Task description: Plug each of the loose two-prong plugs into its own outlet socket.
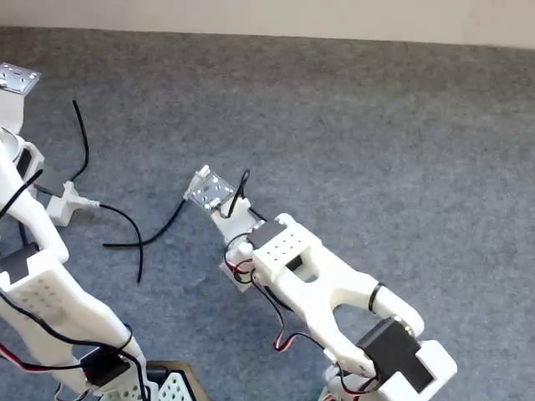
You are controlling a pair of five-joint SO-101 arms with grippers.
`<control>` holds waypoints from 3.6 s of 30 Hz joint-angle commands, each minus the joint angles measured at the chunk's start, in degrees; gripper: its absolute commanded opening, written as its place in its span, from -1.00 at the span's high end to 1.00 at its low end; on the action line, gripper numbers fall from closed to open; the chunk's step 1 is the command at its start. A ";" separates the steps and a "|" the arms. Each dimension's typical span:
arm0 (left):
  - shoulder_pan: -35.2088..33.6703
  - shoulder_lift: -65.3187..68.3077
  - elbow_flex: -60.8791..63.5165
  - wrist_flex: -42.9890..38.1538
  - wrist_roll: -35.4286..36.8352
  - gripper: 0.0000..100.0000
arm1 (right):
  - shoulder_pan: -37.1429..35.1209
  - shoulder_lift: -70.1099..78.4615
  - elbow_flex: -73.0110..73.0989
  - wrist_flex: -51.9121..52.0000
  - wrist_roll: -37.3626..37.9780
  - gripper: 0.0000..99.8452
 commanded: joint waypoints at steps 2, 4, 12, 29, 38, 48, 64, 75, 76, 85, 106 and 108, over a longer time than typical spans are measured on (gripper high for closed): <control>-0.57 -0.57 -0.13 -0.44 0.35 0.37 | -1.54 -2.86 -2.33 -0.22 -0.18 0.33; -0.48 -0.57 -0.13 -0.35 0.35 0.37 | -2.68 -2.86 -2.24 -1.54 -2.37 0.33; -0.57 -0.57 -0.13 -0.26 0.35 0.37 | -2.95 1.10 -2.59 -2.51 -3.52 0.58; -0.57 -0.57 -0.13 -0.53 0.35 0.38 | -5.05 6.73 -3.91 -4.97 16.18 0.99; -0.57 -0.57 -0.13 -0.70 0.35 0.38 | -13.76 6.73 -7.34 2.77 32.35 0.99; -0.40 -0.48 -0.13 -0.44 0.35 0.38 | -15.60 6.81 -7.87 8.04 31.47 0.98; -0.31 -0.92 -0.48 -0.26 0.35 0.38 | -4.53 6.64 -16.75 11.12 22.07 0.43; 0.84 -1.10 -0.48 -0.26 0.44 0.38 | 1.63 6.64 -28.97 20.44 21.27 0.43; 0.66 -1.10 -0.48 -0.26 0.44 0.38 | 1.63 6.64 -28.00 20.35 21.71 0.43; 0.22 -0.66 -0.31 -0.70 0.44 0.38 | 0.22 6.90 -15.16 -7.69 8.18 0.43; 0.13 -0.66 -0.40 -1.58 0.53 0.38 | -14.46 6.55 1.71 -4.97 4.57 0.43; 0.04 -0.84 -0.48 -1.58 0.53 0.38 | -14.37 6.11 1.19 -3.30 4.57 0.43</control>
